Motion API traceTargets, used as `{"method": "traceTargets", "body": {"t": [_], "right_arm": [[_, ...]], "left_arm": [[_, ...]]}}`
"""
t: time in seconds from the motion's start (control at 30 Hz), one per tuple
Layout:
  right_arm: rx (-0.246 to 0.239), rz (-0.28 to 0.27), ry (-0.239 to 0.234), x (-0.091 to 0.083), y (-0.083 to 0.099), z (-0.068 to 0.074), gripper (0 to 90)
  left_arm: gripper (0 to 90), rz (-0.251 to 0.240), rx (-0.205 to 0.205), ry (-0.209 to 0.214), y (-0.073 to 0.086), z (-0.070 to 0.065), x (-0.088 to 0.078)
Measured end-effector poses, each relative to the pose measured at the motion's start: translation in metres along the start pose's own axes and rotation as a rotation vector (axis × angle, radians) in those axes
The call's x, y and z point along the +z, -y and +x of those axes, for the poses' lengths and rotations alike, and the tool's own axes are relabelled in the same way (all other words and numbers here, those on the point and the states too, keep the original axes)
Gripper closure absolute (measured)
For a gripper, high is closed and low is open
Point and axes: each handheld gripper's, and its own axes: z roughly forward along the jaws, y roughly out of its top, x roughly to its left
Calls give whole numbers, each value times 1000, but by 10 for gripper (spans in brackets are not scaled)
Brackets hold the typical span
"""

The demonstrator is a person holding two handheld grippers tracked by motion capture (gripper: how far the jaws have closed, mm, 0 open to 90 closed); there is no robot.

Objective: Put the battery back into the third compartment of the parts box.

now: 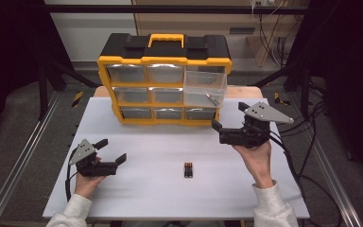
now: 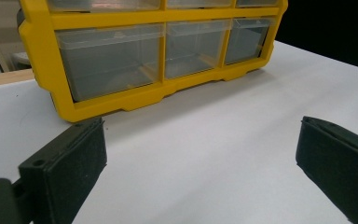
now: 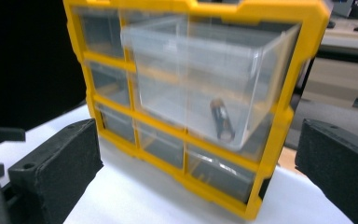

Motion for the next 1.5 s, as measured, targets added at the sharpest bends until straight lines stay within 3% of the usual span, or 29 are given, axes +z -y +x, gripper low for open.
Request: {"method": "traceTargets", "body": {"t": [0.37,0.57,1.2,1.5], "right_arm": [[44,53,-14,9,46,2,6],[44,98,-26,16,68,6,6],[8,191,-68,34,103,25,7],[0,277,-85,46,127,33,7]], "left_arm": [[14,0,3,-1,0,0,0],[14,1,4,0,0,-1,0],[14,3,8,2,0,-1,1],[14,-1,5,1,0,0,-1]]}}
